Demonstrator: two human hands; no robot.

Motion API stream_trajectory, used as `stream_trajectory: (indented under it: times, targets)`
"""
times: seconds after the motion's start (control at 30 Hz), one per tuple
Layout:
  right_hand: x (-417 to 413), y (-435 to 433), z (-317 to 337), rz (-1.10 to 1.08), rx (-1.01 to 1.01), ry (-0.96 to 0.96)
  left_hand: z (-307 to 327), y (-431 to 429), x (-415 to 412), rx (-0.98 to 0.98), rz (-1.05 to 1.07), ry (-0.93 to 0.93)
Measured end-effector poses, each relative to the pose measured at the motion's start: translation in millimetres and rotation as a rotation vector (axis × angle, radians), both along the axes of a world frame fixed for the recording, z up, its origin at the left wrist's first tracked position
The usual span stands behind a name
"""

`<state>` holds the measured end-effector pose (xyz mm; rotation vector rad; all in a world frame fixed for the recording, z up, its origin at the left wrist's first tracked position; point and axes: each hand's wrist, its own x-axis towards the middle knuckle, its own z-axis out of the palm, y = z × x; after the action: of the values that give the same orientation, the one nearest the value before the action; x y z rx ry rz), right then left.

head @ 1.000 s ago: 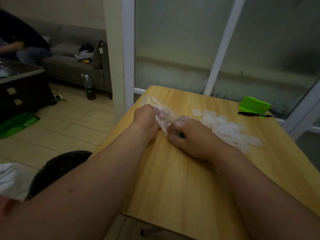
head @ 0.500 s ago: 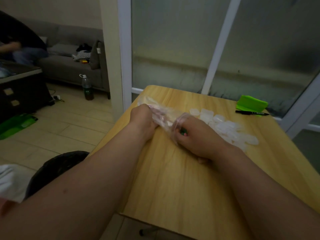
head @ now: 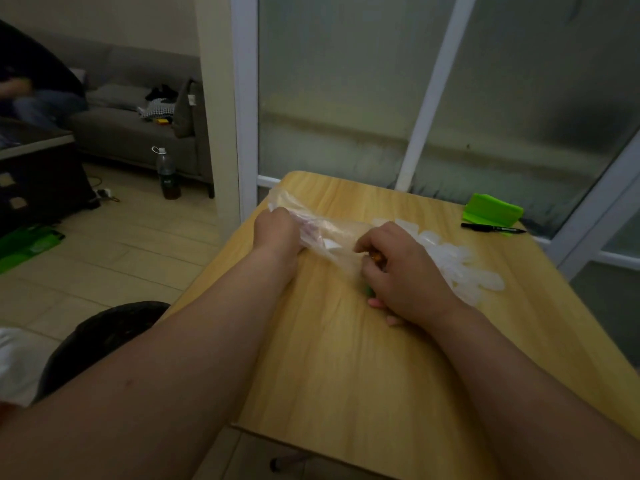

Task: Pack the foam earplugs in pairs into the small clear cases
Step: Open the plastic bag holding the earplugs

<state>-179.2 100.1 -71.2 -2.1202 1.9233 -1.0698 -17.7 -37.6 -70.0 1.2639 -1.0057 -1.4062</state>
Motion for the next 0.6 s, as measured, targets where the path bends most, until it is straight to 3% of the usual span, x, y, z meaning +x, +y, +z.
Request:
stream_trajectory:
  times: [0.07,0.23,0.5,0.6]
  targets:
    - [-1,1,-2,-0.006,-0.018,0.008,-2,1,2,0.03,0.068,0.134]
    - [-5,-1,-8,-0.047,-0.058,0.16,-1,6,4,-0.164,0.136,-0.198]
    - [-5,0,-9,-0.045,-0.044,0.166,-6,8,9,-0.272,0.199,-0.344]
    - [-5,1,-11,-0.08,-0.045,0.167,-7,18,10,-0.423,0.258,-0.592]
